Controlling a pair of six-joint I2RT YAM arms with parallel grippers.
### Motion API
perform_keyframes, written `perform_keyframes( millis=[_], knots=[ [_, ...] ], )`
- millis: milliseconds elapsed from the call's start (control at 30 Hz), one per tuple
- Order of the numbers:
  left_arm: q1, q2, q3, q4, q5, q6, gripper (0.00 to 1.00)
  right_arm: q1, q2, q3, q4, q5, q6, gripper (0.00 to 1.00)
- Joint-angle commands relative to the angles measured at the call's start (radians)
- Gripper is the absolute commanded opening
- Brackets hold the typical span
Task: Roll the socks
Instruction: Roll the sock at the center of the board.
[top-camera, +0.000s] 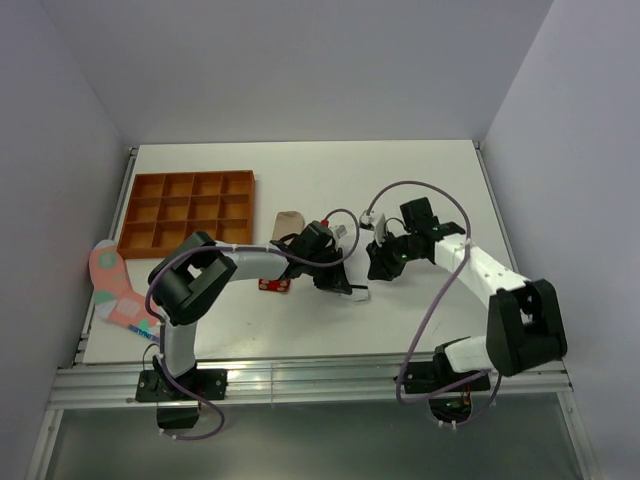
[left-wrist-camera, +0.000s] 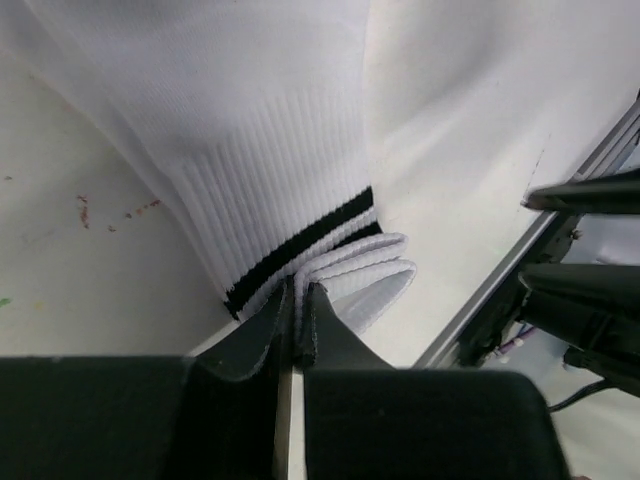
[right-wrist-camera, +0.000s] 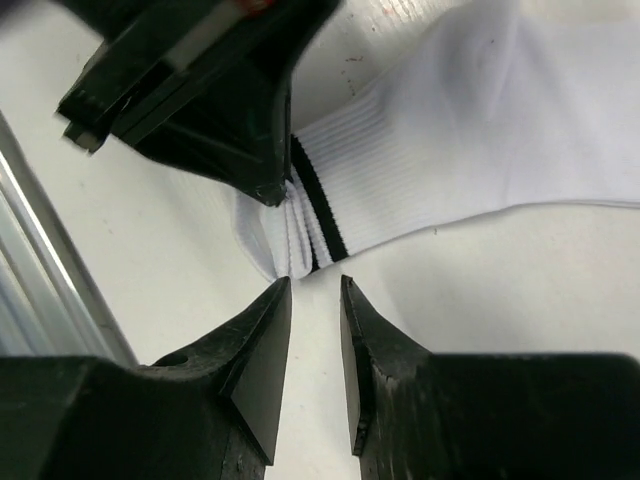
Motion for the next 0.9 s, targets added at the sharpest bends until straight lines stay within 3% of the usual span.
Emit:
perform_keyframes(
  millis=[0, 367, 633, 867],
  knots=[
    [-0.003, 0.044, 0.037, -0.148, 0.047, -0.068, 0.00, 0.006, -0.123, -0.078, 0.096, 0.032, -0.102, 0.33],
    [0.022, 0.110, 0.103, -0.270, 0.183, -0.134, 0.00, 0.239, -0.372, -0.334, 0.219, 0.199, -0.256, 0.37],
    [0.040, 0.136, 0.095, -0.277, 0.222, -0.140, 0.00, 0.340, -0.424, -0.384, 0.268, 0.247, -0.277, 0.32],
    [0.054, 0.151, 0.084, -0.277, 0.245, -0.144, 0.00, 0.437, -0.513, -0.382, 0.205, 0.241, -0.288, 0.27]
  ],
)
